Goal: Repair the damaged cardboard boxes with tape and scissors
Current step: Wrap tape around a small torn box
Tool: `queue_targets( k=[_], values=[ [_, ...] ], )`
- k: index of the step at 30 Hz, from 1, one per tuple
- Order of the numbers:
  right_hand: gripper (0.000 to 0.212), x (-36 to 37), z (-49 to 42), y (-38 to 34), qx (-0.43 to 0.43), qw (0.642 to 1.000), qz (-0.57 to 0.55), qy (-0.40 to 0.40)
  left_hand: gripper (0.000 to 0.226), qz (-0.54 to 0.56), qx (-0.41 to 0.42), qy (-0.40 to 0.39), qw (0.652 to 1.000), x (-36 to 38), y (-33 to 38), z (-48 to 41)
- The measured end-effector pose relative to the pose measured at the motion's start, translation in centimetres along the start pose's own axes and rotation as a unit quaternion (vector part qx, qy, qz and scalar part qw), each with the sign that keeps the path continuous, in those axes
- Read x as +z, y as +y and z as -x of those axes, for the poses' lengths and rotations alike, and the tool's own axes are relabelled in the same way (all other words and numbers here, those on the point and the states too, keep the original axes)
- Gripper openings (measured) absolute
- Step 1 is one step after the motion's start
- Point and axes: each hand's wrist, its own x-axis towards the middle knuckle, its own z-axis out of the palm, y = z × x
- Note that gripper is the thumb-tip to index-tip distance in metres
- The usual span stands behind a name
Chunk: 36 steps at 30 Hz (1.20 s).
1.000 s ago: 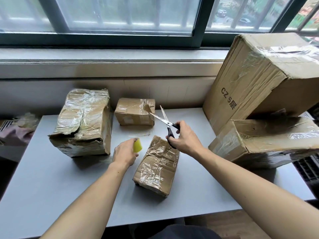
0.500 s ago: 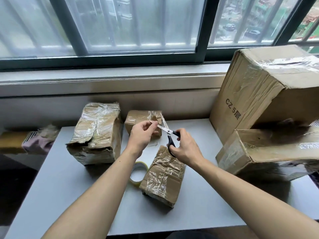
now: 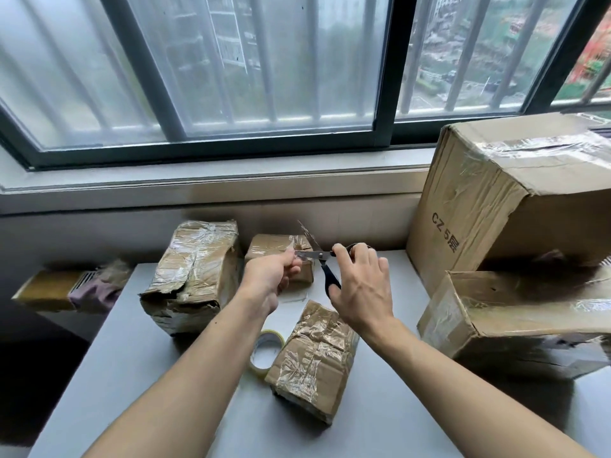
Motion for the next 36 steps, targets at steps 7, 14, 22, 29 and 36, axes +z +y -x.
queue_targets(
  k=[7,14,22,29,36],
  values=[
    [0.053,-1.1,-0.4,-0.4,0.018,0.997,-0.062,-0.037,0.024,-0.07,0.104,0.026,0.992,-0.4,1.1,1.3],
    [0.055,-1.5,-0.3,-1.1,-0.043,0.997,0.039,0.044,0.027,-0.309,0.211,0.104,0.922,-0.8,1.2,2.3],
    [0.044,-0.8,0.8,-2.3,-0.005,0.998,0.038,-0.044,0.019,-0.418,0.378,-0.011,0.826,-0.7,1.4,3.6],
    [0.048,-1.7,0.9,-2.2,0.066,0.987,-0.117,-0.093,0.013,-0.311,0.387,0.094,0.863,-3.2,3.3,3.3],
    [0.053,-2.1,0.9,-2.1,0.09,0.979,-0.161,-0.092,0.012,-0.268,0.424,0.07,0.862,-4.1,3.5,3.3]
  ],
)
